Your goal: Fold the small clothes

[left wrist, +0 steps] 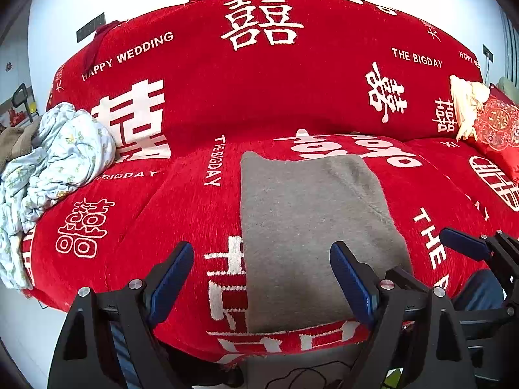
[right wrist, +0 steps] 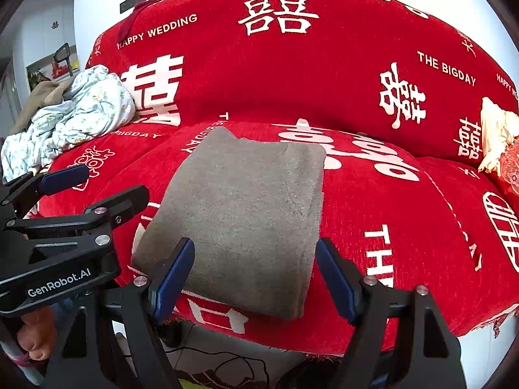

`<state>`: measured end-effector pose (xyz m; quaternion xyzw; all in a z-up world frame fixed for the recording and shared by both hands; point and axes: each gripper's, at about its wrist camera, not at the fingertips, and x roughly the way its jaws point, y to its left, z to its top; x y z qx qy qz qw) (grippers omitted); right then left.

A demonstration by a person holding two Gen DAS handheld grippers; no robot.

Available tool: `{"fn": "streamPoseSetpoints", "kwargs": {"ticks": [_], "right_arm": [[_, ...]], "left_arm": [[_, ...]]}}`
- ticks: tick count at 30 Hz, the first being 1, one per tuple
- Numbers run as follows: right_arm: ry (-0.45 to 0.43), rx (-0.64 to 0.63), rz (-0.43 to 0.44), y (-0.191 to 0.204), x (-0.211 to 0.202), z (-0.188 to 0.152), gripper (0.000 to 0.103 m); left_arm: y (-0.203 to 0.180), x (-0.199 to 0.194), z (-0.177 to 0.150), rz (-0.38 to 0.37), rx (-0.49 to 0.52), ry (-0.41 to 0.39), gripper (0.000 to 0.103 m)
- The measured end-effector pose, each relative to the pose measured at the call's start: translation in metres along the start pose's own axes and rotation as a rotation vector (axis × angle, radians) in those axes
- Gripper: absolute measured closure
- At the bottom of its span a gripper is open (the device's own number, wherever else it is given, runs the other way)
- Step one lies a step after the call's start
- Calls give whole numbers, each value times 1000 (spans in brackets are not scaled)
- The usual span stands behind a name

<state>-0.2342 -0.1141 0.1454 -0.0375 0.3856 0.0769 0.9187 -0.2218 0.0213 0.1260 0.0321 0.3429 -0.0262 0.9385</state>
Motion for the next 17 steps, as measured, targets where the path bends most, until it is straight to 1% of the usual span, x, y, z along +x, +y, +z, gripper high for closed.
{"fn": "streamPoseSetpoints", "kwargs": {"ticks": [17], "right_arm": [[2,8,16,1,4,-3,23]], "left_arm": [[-2,6,-2,7,16,22,16]]}}
